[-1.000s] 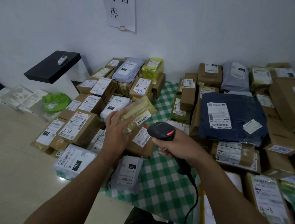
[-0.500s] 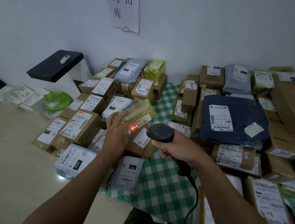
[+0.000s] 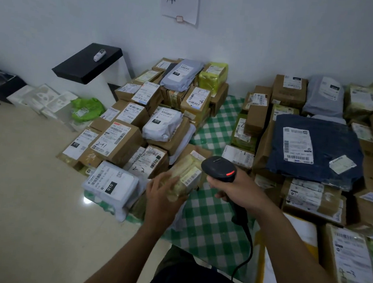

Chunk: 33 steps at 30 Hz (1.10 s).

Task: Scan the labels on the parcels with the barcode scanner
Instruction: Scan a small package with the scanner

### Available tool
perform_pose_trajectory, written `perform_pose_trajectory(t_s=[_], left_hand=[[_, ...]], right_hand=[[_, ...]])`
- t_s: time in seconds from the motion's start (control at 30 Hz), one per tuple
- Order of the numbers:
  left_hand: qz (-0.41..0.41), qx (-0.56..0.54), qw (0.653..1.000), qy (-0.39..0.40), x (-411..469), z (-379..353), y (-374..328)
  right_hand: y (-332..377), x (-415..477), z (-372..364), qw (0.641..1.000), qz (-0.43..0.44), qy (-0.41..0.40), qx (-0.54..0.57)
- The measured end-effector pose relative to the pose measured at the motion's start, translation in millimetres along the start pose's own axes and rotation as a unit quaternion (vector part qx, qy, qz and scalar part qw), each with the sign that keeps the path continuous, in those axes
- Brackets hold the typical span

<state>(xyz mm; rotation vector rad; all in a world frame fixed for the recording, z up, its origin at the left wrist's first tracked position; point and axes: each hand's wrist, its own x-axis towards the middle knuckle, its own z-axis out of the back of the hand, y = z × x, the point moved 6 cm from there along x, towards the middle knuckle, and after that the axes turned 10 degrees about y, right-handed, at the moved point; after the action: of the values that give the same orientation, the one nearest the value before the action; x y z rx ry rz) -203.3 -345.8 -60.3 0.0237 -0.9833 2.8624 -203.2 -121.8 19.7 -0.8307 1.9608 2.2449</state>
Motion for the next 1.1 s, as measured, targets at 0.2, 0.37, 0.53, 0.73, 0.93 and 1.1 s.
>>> perform_pose_trajectory(t_s=[0.2,0.37,0.53,0.73,0.93,1.1], left_hand=[[0.137,0.037,0.989,0.046,-48.8,-40.0,29.7],[0.216,0.083,0.969,0.086,-57.1,-52.5,44.4],[0.143,0.159,0.972,0.094,-57.9,-62.6,41.4],[0.092,0.179,0.959,0.201,-28.6,-61.4,22.3],[0.124,0.182,0.945,0.242,-6.4,-53.5,-5.2],[-0.006,0.123,0.958,0.258,53.2,-58.7,-48.2]], right_hand=[[-19.6,9.8,-15.0,1.0,-0.025,0.007,-0.013],[-26.2,12.0,-19.9,0.999,-0.03,0.016,-0.015],[-36.3,12.2,-15.0,0.999,-0.042,0.005,0.001],[-48.0,11.2,1.5,0.998,-0.048,-0.022,0.034],[-38.9,8.1,25.7,0.994,-0.039,-0.077,0.061],[-27.1,6.6,53.4,0.988,-0.03,-0.138,0.068]])
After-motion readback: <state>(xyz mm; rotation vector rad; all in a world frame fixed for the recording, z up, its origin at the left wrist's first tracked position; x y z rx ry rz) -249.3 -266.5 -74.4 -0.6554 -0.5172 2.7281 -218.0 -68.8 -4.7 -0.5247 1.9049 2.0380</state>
